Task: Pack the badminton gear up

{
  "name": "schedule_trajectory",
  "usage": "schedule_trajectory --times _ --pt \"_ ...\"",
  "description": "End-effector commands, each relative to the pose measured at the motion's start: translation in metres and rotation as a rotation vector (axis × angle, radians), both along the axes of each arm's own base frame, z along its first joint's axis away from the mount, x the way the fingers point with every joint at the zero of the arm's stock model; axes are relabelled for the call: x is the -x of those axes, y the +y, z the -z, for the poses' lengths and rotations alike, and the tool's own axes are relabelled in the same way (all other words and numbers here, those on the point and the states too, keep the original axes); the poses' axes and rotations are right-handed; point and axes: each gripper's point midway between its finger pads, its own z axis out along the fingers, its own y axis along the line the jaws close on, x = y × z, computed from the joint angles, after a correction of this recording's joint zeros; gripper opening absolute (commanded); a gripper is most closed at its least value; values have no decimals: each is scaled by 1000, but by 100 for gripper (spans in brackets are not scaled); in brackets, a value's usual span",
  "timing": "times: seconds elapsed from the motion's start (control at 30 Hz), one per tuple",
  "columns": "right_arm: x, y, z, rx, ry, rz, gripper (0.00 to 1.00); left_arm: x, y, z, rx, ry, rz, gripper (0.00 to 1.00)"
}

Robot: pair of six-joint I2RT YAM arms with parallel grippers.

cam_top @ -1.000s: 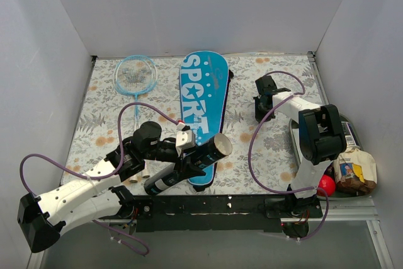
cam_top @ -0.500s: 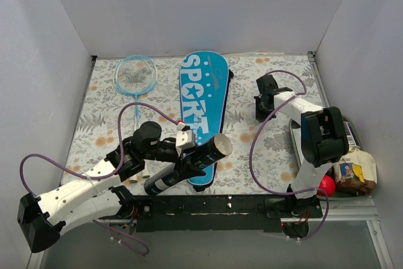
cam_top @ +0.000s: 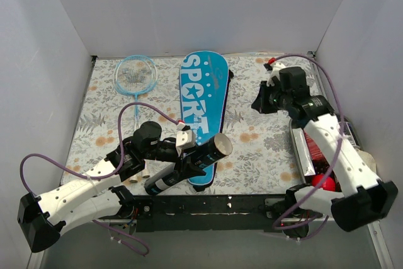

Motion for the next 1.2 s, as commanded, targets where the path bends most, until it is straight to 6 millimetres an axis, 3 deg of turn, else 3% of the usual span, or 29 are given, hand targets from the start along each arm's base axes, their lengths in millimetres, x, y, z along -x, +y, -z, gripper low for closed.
schedule_trajectory --times 0.0,0.1,0.27,0.4,0.6,0.73,0.9,1.07,1.17 --pt "61 21 -79 -175 -113 -221 1 -1 -3 -6 24 -23 7 23" --pt "94 34 -114 -253 -147 -366 1 -2 -3 -5 20 -19 7 23" --pt "146 44 -144 -340 -144 -542 1 -1 -4 -4 18 -14 11 23" --pt "177 57 -154 -414 -107 -673 1 0 -4 -4 16 -9 10 22" --pt "208 80 -155 -439 -67 -800 1 1 -4 -3 16 -8 15 22" --pt "220 95 -154 -423 -47 -843 1 3 -4 -5 18 -10 18 22" --pt "220 104 -157 -392 -54 -835 1 4 -4 -4 19 -15 18 22" --pt "219 115 -144 -359 -20 -848 1 5 -4 -4 19 -17 20 22" --pt "224 121 -146 -363 -29 -867 1 4 -4 -5 20 -22 17 22"
